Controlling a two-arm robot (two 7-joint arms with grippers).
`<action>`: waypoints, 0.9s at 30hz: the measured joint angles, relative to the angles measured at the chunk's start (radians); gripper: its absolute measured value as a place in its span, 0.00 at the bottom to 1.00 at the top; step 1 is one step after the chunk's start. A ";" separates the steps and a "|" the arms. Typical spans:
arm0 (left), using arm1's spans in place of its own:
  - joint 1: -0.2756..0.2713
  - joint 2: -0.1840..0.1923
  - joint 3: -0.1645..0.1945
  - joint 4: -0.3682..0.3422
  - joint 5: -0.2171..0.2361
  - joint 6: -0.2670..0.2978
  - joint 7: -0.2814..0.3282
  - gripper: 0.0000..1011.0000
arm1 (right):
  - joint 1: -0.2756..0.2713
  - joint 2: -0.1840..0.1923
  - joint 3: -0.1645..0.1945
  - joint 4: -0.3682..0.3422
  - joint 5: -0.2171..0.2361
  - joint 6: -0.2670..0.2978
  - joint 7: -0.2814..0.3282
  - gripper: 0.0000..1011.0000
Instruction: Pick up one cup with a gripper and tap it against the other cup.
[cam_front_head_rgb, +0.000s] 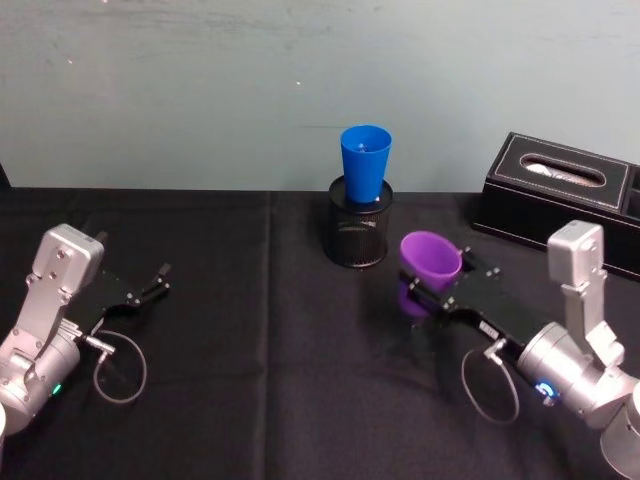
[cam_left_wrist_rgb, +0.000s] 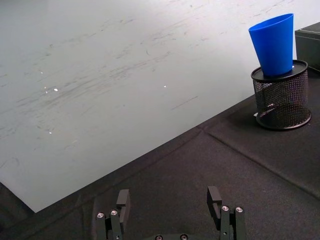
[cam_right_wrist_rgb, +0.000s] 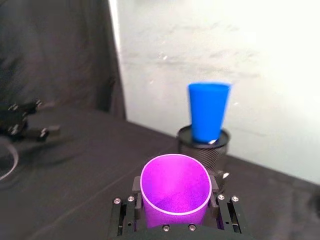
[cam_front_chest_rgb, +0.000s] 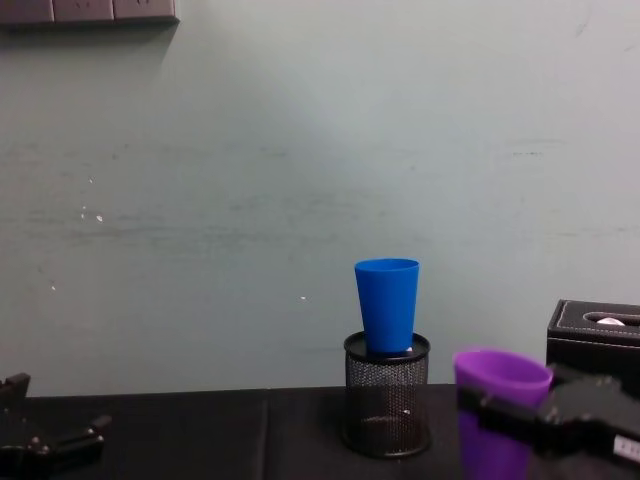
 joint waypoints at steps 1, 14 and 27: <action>0.000 0.000 0.000 0.000 0.000 0.000 0.000 1.00 | -0.003 -0.001 0.005 -0.008 0.001 0.001 -0.007 0.72; 0.000 0.000 0.000 0.000 0.000 0.000 0.000 1.00 | -0.044 -0.015 0.057 -0.118 -0.022 0.032 -0.102 0.73; 0.000 0.000 0.000 0.000 0.000 0.000 0.000 1.00 | -0.048 -0.020 0.060 -0.127 -0.031 0.039 -0.111 0.73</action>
